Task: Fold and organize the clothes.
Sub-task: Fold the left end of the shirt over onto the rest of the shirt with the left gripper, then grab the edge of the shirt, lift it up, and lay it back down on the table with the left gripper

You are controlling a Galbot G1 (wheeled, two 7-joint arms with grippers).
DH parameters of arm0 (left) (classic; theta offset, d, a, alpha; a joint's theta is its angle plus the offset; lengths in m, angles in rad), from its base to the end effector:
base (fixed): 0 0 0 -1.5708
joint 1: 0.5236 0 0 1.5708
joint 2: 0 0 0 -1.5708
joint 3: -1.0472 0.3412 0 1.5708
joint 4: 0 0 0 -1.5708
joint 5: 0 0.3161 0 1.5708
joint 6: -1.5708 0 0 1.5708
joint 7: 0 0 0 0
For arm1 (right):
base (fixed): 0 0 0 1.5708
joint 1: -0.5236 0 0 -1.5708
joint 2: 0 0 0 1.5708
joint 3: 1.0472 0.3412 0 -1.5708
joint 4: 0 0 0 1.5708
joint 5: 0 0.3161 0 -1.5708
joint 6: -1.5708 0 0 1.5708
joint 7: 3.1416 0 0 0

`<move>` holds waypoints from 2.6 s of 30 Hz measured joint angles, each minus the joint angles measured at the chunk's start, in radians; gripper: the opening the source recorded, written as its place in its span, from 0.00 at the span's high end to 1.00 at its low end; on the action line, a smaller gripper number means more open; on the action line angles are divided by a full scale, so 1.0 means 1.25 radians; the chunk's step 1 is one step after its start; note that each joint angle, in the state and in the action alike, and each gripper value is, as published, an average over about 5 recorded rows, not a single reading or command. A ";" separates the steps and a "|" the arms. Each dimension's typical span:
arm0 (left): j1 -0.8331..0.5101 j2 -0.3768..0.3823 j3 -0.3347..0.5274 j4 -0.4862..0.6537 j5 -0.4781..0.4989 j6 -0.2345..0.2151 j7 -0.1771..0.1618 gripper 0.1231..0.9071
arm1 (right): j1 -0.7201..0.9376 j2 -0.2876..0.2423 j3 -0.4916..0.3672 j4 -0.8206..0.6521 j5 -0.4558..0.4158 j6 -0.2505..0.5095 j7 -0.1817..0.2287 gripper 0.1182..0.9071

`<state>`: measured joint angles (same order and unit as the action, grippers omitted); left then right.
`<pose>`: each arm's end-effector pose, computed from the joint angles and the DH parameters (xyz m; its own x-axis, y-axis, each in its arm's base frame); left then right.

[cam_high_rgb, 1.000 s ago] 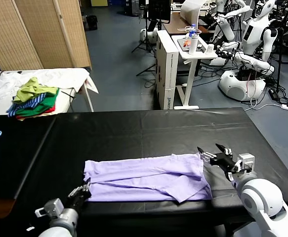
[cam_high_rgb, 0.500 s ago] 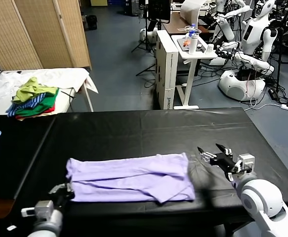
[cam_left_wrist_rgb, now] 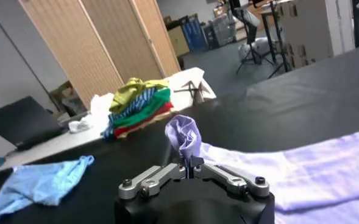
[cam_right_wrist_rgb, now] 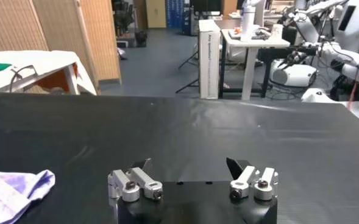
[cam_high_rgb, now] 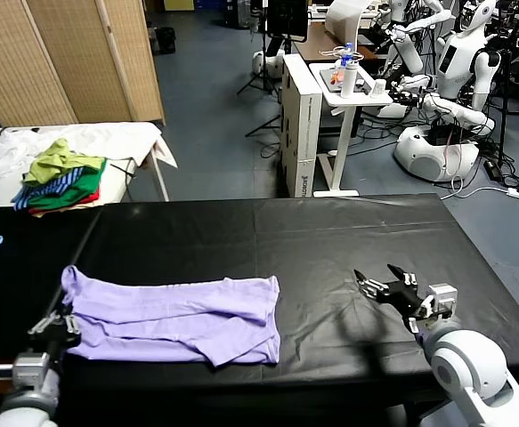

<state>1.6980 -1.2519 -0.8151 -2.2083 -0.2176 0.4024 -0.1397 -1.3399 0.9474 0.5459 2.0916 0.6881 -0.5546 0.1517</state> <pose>0.1194 0.1173 -0.2448 -0.9172 -0.2467 0.3130 -0.1699 0.9525 0.2529 0.2204 -0.1123 -0.2187 -0.9039 -0.1478 0.4013 -0.1534 0.9880 0.0184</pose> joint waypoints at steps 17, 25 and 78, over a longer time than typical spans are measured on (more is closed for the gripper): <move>-0.057 -0.154 0.315 -0.081 -0.187 0.040 -0.047 0.94 | -0.027 0.018 0.005 -0.006 -0.032 0.002 0.000 0.00; -0.096 -0.184 0.395 -0.025 -0.187 0.033 -0.043 0.94 | -0.026 0.024 -0.004 -0.012 -0.046 0.002 0.000 0.00; -0.180 -0.079 0.338 0.070 -0.069 -0.045 0.039 0.00 | 0.060 -0.083 -0.347 0.074 -0.015 0.036 -0.106 0.00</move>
<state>1.4732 -1.3509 -0.3932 -2.1210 -0.3043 0.3467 -0.0905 -1.2655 0.8441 0.1120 2.1845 0.6696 -0.5090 0.0186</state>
